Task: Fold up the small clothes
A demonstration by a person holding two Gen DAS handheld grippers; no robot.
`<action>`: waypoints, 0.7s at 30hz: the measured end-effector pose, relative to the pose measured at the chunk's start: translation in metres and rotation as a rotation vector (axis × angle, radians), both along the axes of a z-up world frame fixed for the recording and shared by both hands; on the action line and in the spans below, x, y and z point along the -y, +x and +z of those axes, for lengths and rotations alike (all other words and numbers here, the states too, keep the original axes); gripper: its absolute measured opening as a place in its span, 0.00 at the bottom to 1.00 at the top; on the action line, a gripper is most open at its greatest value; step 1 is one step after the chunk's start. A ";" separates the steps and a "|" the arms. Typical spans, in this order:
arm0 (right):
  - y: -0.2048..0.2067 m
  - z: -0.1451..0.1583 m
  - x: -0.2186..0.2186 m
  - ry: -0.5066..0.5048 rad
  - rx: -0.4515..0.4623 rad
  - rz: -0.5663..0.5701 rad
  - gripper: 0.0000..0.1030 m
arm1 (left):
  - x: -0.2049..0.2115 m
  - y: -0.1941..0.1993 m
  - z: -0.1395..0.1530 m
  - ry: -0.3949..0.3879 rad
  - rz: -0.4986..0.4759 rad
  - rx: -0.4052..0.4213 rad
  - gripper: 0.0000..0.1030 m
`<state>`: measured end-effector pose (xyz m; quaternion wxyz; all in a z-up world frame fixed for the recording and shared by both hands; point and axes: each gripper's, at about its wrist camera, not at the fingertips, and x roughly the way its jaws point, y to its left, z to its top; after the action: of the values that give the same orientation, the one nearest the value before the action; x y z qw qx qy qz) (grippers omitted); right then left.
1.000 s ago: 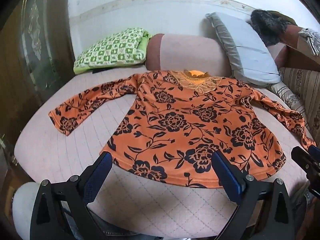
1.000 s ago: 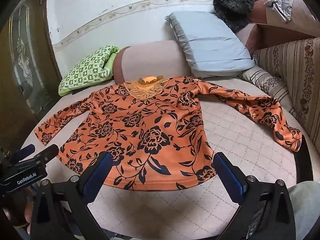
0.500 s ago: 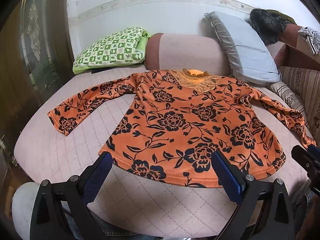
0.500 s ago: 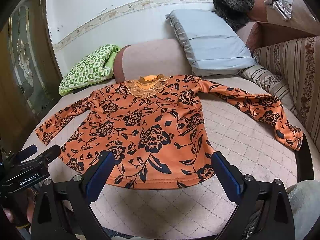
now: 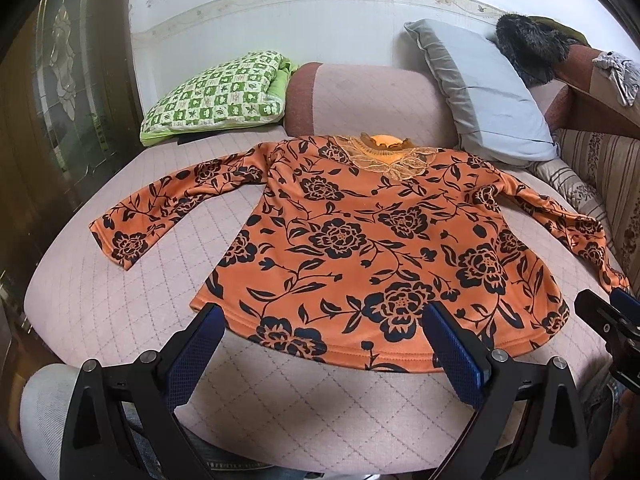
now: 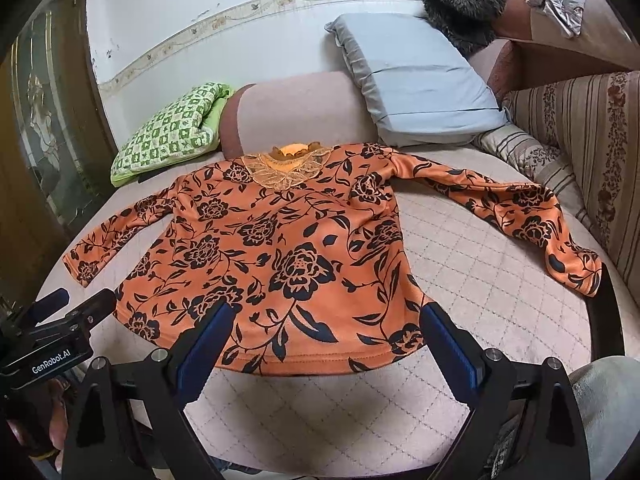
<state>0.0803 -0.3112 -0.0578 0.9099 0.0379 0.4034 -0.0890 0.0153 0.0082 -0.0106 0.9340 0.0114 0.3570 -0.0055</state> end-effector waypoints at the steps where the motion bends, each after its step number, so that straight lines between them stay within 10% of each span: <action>1: 0.000 0.000 0.000 -0.001 0.001 -0.001 0.92 | 0.000 0.001 0.000 0.000 0.000 -0.002 0.97; 21: 0.001 0.000 -0.003 -0.014 0.000 0.005 0.92 | 0.000 0.003 -0.002 0.000 -0.002 -0.007 0.97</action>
<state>0.0812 -0.3078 -0.0574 0.9103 0.0307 0.4029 -0.0894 0.0182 0.0079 -0.0130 0.9327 0.0116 0.3603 -0.0067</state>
